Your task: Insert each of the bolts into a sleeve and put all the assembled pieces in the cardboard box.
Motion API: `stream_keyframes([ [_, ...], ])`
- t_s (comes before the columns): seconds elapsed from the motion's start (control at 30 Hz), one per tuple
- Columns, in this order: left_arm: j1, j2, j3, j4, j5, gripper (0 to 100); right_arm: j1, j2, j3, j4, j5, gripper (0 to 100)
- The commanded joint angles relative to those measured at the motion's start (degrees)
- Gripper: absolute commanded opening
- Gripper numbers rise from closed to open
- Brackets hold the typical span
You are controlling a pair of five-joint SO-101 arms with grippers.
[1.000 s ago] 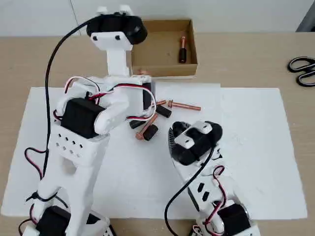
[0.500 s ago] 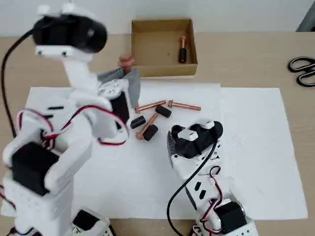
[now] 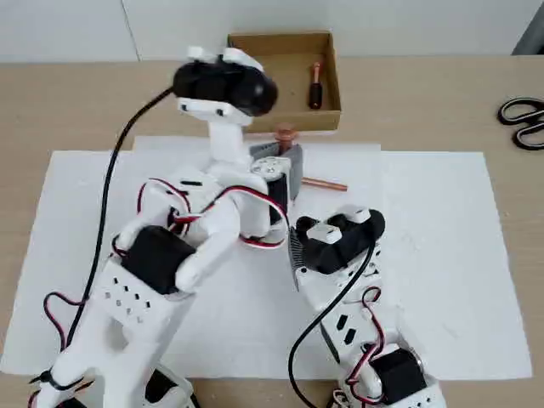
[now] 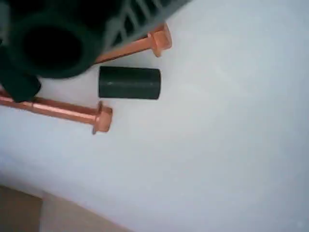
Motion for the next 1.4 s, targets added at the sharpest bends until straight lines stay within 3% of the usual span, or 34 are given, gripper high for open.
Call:
stream_keyframes([
  [0.0,0.6,-0.8,2.4,-4.6,0.0,1,-0.2,-0.7,-0.4,-1.6,-0.5,0.3],
  [0.47,0.8,-1.1,10.5,-7.3,0.2,1,-0.2,-0.7,-0.7,-1.7,-0.5,0.3],
  [0.67,-1.3,-3.0,10.1,-12.8,2.5,1,-0.2,-0.7,-0.7,-1.7,-0.5,0.3],
  [0.97,-1.1,-9.8,15.3,-14.1,-8.2,1,-0.2,-0.7,-0.5,-1.7,-0.5,0.3],
  [1.1,-1.1,-11.4,17.3,-14.2,-7.1,1,-0.2,-0.7,-0.4,-1.7,-0.5,0.3],
  [1.2,-1.1,-13.9,21.4,-17.8,-3.3,1,-0.2,-0.7,-0.4,-1.7,-0.5,0.3],
  [1.37,-1.2,-23.1,31.3,-26.1,-3.3,1,-0.2,-0.7,-0.3,-1.7,-0.5,0.3],
])
